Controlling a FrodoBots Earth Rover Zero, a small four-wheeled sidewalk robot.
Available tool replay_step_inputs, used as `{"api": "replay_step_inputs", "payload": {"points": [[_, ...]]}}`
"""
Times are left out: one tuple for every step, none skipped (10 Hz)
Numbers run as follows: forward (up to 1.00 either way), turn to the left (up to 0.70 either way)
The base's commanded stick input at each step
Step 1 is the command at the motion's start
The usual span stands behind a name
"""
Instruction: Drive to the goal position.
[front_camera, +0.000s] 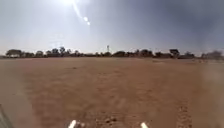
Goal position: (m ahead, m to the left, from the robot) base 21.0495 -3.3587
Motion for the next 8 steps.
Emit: {"api": "replay_step_inputs", "payload": {"points": [[0.7, 0.0], [0.7, 0.0], [0.7, 0.0], [0.7, 0.0], [0.7, 0.0], [0.7, 0.0], [0.7, 0.0], [0.7, 0.0]]}}
